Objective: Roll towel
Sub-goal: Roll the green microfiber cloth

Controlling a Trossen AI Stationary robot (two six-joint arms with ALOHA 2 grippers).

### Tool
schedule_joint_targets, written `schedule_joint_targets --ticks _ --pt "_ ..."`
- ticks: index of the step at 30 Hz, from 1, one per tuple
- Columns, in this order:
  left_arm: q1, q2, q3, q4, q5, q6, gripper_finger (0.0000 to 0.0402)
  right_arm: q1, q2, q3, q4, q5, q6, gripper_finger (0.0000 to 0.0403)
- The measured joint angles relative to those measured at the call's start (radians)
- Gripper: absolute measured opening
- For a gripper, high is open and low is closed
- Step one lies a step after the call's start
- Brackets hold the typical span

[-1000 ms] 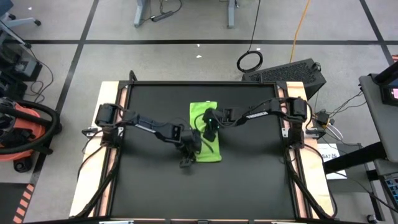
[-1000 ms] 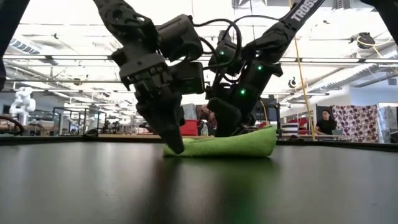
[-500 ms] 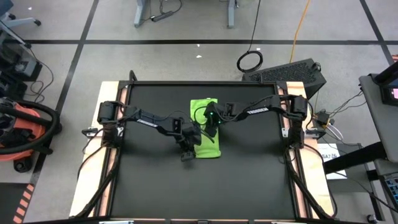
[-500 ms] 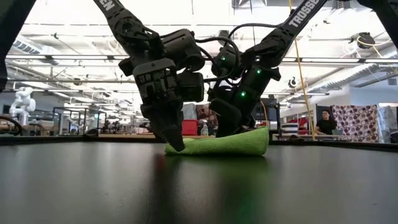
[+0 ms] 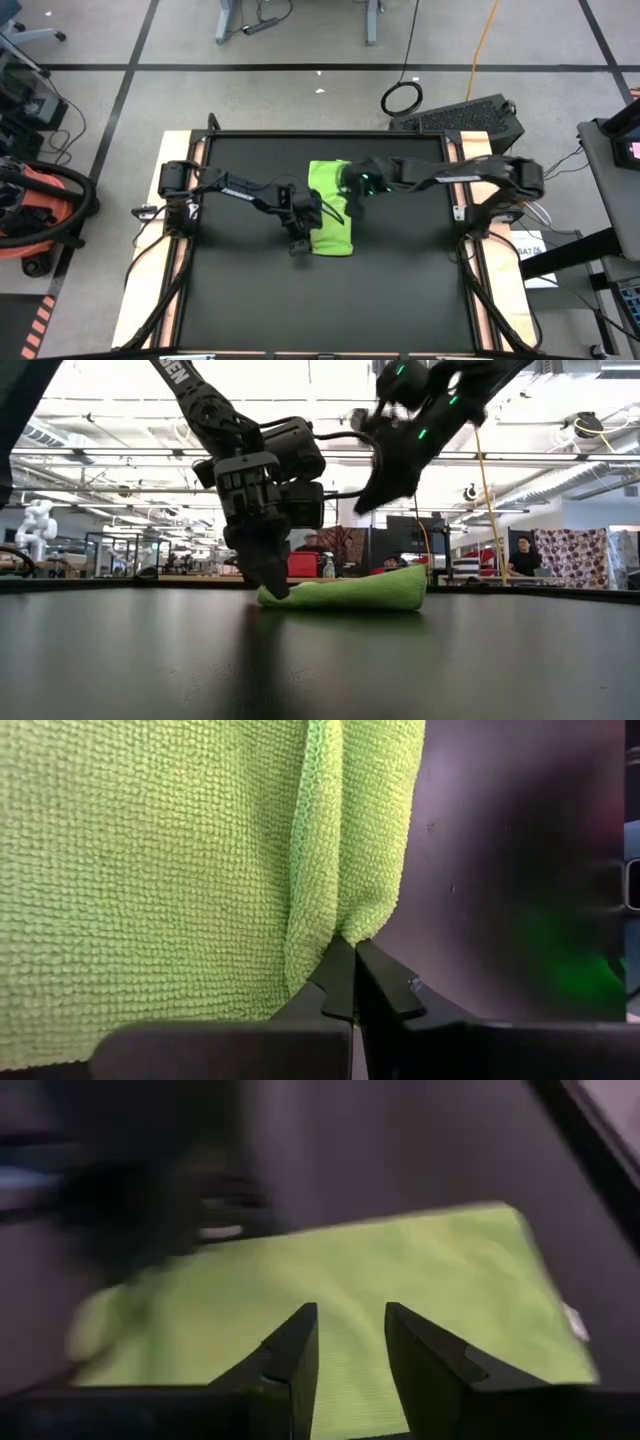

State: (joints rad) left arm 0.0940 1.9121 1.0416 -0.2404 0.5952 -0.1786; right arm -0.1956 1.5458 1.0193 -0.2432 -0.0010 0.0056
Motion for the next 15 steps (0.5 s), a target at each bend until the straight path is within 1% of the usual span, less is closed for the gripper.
schedule_joint_targets --ticks 2,4,8,10,12,15 --pt "0.009 0.000 0.000 -0.001 0.015 0.000 0.0002 0.049 -0.058 -0.039 0.001 -0.026 -0.025 0.0110" --pt "0.022 0.000 0.000 -0.001 0.039 0.000 0.0002 0.110 -0.111 -0.093 -0.004 -0.024 -0.027 0.0110" --pt "0.042 0.000 0.000 0.001 0.059 -0.015 0.0002 0.259 -0.196 -0.230 0.078 0.034 0.040 0.0115" --pt "0.050 0.000 0.000 0.001 0.066 -0.026 0.0002 0.347 -0.209 -0.298 0.157 0.082 0.073 0.0130" --pt "0.057 0.004 0.000 0.003 0.074 -0.029 0.0002 0.432 -0.205 -0.344 0.249 0.150 0.083 0.0153" --pt "0.058 0.006 -0.004 0.003 0.084 -0.052 0.0002 0.528 -0.151 -0.368 0.347 0.269 0.066 0.0195"
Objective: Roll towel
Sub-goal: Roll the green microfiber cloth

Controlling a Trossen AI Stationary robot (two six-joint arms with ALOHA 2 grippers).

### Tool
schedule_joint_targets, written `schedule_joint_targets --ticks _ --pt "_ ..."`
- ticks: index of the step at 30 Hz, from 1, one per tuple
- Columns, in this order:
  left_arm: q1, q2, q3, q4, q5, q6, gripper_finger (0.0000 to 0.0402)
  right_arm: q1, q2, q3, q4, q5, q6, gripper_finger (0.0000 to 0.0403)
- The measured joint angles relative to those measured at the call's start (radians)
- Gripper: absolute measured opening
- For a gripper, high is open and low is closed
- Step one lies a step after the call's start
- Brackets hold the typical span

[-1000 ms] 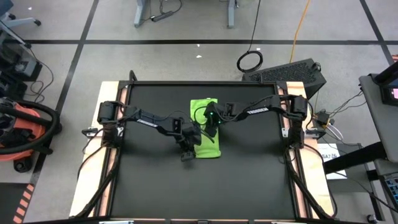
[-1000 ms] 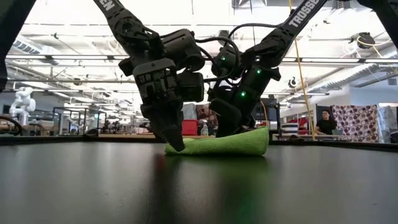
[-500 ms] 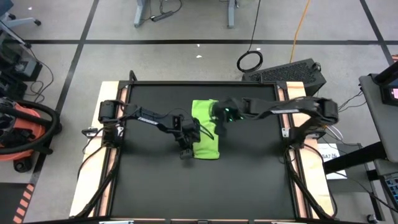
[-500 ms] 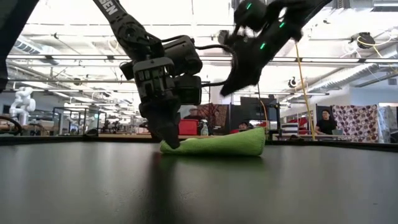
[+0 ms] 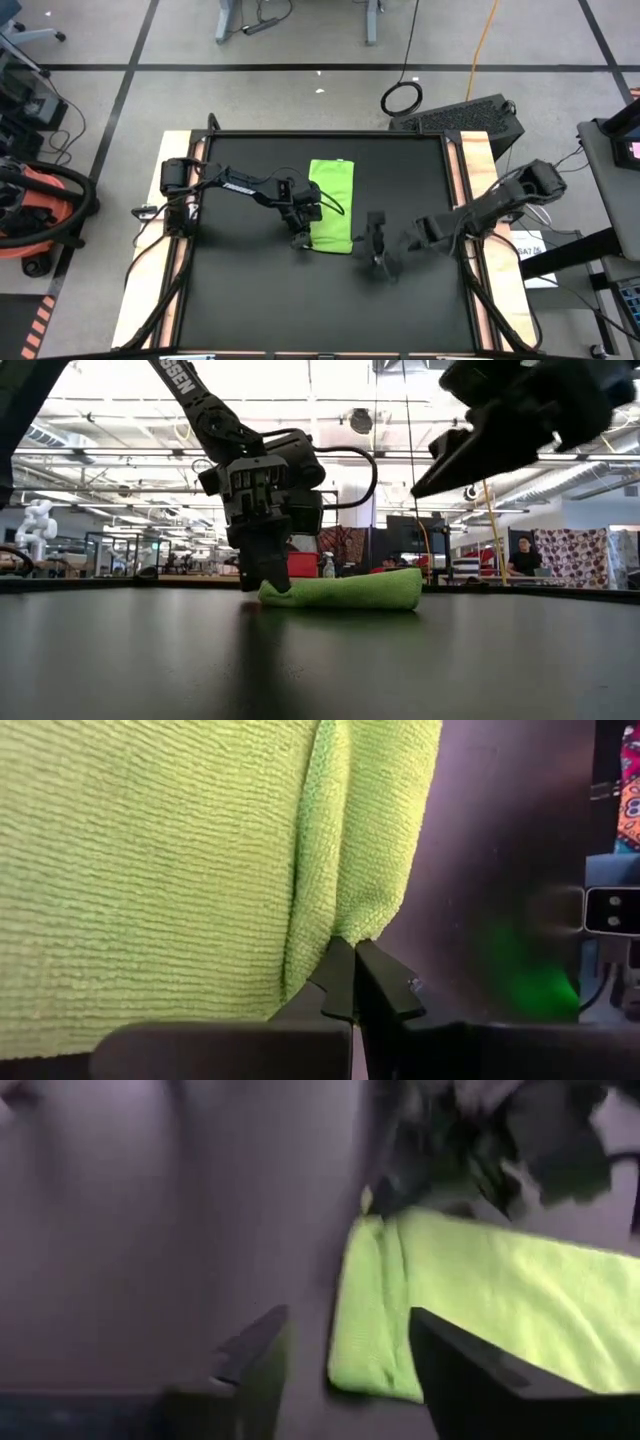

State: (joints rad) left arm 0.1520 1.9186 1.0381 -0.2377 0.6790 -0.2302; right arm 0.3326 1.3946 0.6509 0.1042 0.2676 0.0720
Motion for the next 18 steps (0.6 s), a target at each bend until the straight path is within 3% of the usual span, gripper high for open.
schedule_joint_targets --ticks 3,7,12,18 --pt "-0.002 0.000 0.000 -0.007 0.001 0.000 0.0002 0.049 0.078 -0.002 0.014 0.107 0.028 0.0228" --pt "-0.004 0.000 0.000 -0.016 0.002 -0.023 0.0002 0.071 0.185 -0.001 0.090 0.128 0.075 0.0245" --pt "-0.013 0.000 0.000 -0.021 0.002 -0.028 0.0002 0.085 0.289 0.007 0.222 0.221 0.074 0.0233" --pt "-0.020 -0.001 0.000 -0.038 0.001 -0.043 0.0002 0.083 0.368 0.008 0.280 0.211 0.083 0.0208"
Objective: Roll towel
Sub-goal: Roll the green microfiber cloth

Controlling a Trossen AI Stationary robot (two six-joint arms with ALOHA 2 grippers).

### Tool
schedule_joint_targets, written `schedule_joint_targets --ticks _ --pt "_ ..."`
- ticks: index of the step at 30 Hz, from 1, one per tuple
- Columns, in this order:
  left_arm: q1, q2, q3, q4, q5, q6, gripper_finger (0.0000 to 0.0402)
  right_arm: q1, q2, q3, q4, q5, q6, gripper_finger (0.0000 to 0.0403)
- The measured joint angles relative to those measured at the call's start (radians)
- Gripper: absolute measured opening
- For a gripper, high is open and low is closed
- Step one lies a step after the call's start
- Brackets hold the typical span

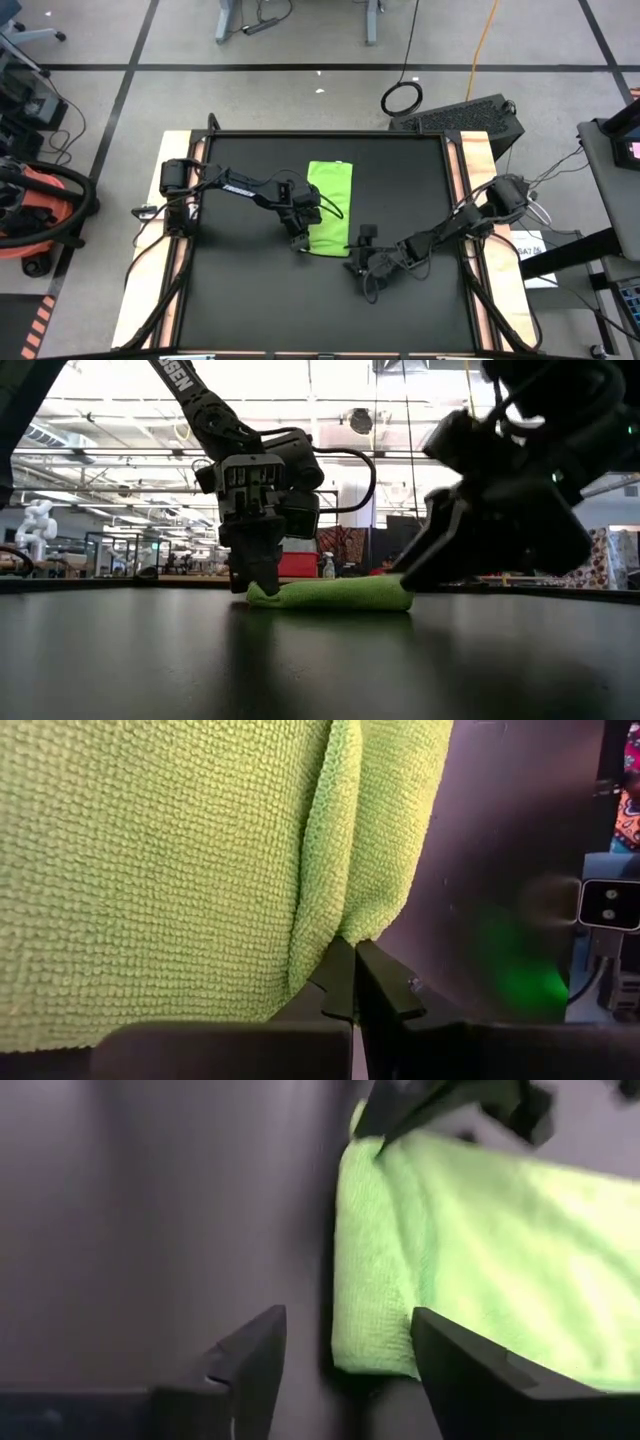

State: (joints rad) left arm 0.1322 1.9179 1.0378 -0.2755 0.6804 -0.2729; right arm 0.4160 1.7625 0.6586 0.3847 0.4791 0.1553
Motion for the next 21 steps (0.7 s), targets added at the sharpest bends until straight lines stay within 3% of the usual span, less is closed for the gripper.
schedule_joint_targets --ticks 14,21 --pt "-0.003 0.000 0.000 0.004 -0.002 0.011 0.0002 -0.062 0.072 0.000 0.061 -0.022 0.094 0.0159" --pt "-0.004 0.000 0.000 0.002 -0.005 0.016 0.0002 -0.137 0.070 0.002 0.066 -0.184 0.095 0.0108"
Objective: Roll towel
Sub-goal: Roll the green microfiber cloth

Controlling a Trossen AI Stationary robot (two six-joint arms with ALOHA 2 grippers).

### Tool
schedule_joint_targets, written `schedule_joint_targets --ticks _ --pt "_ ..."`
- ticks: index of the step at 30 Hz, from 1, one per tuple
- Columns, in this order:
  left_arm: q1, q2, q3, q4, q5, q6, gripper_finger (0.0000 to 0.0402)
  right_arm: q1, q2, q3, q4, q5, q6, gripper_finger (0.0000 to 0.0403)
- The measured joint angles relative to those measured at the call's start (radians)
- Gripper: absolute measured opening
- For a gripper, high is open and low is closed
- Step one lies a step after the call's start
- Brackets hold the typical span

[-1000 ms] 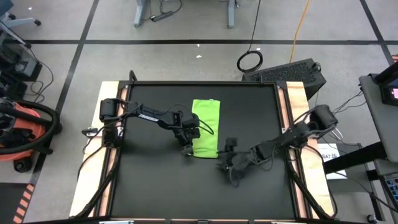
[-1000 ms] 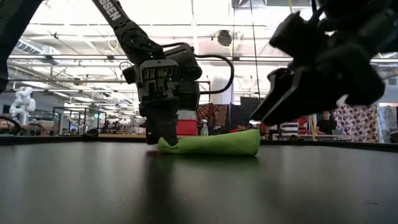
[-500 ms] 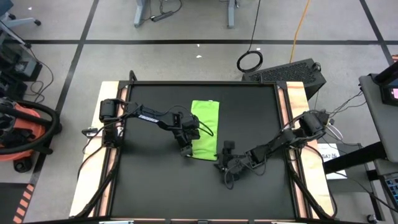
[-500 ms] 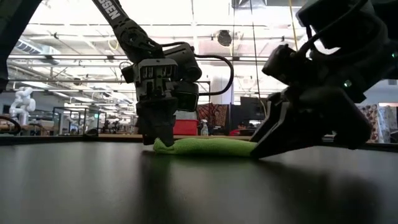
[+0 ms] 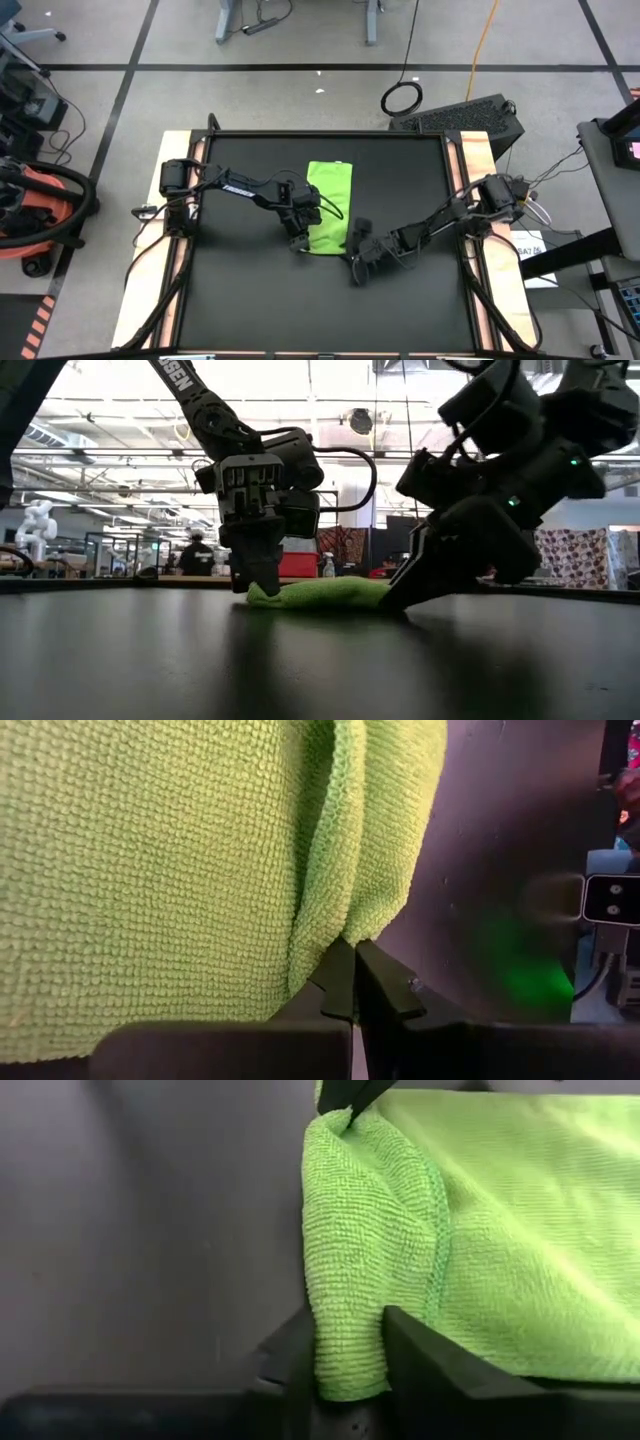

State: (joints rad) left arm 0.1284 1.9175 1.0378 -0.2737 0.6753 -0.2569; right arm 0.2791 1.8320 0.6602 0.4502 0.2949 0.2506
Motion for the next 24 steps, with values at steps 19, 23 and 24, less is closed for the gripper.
schedule_joint_targets --ticks 19,23,24 --pt "-0.006 -0.065 0.000 0.082 0.098 0.009 0.0126 -0.071 -0.005 0.000 -0.009 -0.436 0.082 0.0004" --pt "-0.006 -0.099 0.002 0.133 -0.005 0.068 0.0183 -0.076 -0.005 0.000 -0.010 -0.446 0.080 0.0003" --pt "-0.006 -0.102 0.002 0.136 -0.052 0.097 0.0191 -0.079 -0.005 0.000 -0.009 -0.460 0.080 0.0002"
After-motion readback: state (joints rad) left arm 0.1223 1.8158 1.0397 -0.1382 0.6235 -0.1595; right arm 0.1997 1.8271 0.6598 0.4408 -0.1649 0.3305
